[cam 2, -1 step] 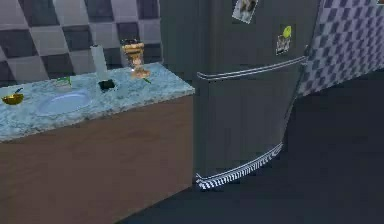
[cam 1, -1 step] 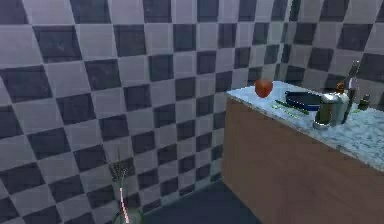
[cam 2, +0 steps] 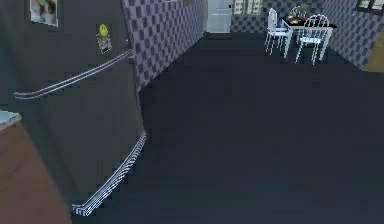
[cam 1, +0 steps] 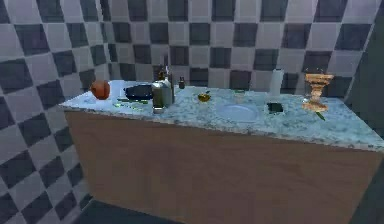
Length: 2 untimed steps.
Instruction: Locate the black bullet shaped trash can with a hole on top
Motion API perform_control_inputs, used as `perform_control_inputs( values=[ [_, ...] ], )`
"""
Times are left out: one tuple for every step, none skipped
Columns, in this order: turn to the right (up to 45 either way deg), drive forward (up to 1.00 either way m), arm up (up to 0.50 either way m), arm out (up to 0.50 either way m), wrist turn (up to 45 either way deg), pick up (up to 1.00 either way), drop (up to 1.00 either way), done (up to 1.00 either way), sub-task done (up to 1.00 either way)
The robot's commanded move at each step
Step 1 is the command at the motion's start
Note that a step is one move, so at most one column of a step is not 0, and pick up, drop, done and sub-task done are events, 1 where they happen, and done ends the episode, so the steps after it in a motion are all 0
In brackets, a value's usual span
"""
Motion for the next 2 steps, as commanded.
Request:
perform_control_inputs(
  values=[
    [45.0, 0.0, 0.0, 0.0, 0.0, 0.0, 0.0, 0.0, 0.0],
    [45.0, 0.0, 0.0, 0.0, 0.0, 0.0, 0.0, 0.0, 0.0]
  ],
)
